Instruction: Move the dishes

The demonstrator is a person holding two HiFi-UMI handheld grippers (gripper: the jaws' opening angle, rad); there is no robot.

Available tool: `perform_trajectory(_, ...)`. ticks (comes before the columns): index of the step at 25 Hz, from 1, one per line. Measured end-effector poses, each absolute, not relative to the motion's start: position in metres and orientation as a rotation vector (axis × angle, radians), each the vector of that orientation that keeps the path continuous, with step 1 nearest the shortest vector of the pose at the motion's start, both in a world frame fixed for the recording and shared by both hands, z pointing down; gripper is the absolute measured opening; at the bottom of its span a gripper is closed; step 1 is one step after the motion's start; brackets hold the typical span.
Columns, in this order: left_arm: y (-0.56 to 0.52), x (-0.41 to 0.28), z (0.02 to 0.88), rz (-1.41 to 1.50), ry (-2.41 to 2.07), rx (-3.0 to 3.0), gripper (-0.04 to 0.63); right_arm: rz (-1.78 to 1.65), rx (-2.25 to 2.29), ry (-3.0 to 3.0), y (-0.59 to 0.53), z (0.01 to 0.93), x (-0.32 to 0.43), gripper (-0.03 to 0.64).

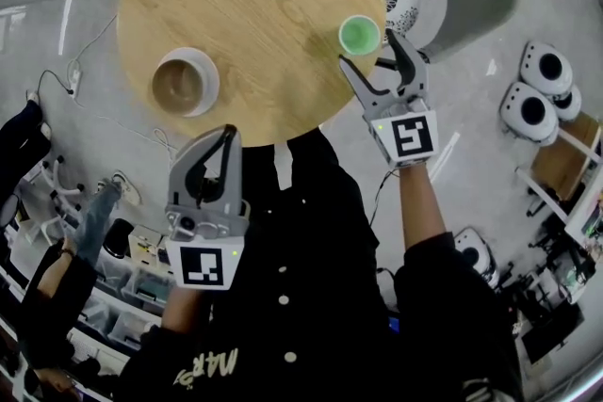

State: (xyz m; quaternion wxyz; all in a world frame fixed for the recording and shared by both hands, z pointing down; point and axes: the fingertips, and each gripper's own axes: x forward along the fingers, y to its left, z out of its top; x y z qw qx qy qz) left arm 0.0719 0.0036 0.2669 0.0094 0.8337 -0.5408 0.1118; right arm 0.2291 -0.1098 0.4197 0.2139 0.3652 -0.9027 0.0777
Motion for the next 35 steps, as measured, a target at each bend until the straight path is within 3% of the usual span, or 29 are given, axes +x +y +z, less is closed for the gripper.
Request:
perform_trajectory(6, 0.014, 0.027, 0.256, 0.34, -1.856, 2.5, 0.003, 0.311, 0.81, -2.554, -0.07, 0.397, 0.16, 0.295)
perform_trajectory(17, 0.056, -0.077, 0.258, 0.329, -2.093, 2.279, 0.003, 0.566, 0.484, -2.572, -0.022, 0.431, -0.01, 0.133)
perform_trajectory(23, 0.082, -0.121, 0.27, 0.33, -2.145, 2.204, 0.003, 0.716, 0.421, -2.418, -0.01, 0.463, -0.052, 0.075)
perform_trajectory(35, 0.098, -0.15, 0.306, 0.285, -2.137, 2.119, 0.003, 0.983, 0.405, -2.224, 0.0, 0.511, -0.068, 0.057)
